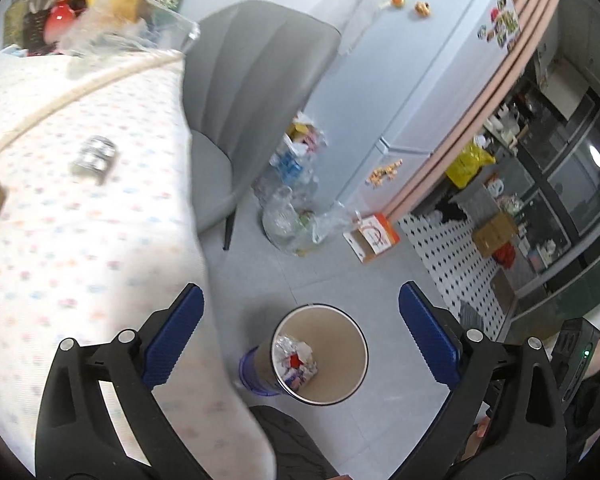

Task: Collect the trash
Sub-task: 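Move both empty tools back toward the table, then grasp the small brown box with the left tool while the right tool grasps the silver blister pack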

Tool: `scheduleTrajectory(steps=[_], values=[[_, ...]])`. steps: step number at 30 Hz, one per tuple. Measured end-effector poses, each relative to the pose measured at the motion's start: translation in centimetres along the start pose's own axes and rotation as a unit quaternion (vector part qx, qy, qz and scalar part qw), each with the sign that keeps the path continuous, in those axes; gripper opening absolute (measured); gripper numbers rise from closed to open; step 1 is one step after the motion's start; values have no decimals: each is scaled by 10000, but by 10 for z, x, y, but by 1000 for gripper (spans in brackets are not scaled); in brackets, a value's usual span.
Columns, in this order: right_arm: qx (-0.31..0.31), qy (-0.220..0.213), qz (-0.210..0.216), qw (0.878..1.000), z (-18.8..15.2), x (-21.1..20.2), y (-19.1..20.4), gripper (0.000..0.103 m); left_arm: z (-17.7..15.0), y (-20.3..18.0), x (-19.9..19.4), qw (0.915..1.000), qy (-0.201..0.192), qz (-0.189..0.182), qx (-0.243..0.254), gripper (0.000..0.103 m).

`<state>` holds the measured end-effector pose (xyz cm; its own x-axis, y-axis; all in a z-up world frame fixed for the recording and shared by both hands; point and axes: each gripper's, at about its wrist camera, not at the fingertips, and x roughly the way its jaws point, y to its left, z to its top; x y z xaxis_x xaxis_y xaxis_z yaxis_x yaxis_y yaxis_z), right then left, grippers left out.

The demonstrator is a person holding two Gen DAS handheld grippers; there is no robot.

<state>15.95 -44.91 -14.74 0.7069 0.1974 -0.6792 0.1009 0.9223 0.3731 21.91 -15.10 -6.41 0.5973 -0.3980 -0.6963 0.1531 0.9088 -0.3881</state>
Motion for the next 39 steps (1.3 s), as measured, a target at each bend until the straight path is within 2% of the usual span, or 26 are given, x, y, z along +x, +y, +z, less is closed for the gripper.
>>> scheduleTrajectory(steps=[12,25,30,39], values=[[-540,-43,247,9982,6,2,76,95,12,68,-50,9977,-471,176,-445,97],[-984,-2,791,9920,13,22,161,95,23,156,-92,9895,-846,655,-971,97],[-1145,23,897,9894,17,33,188,95,27,180,-96,9870,-896,929,-955,97],[-1503,310,1103,9820,19,67,239,95,35,221,-84,9843,-712,1382,-837,97]])
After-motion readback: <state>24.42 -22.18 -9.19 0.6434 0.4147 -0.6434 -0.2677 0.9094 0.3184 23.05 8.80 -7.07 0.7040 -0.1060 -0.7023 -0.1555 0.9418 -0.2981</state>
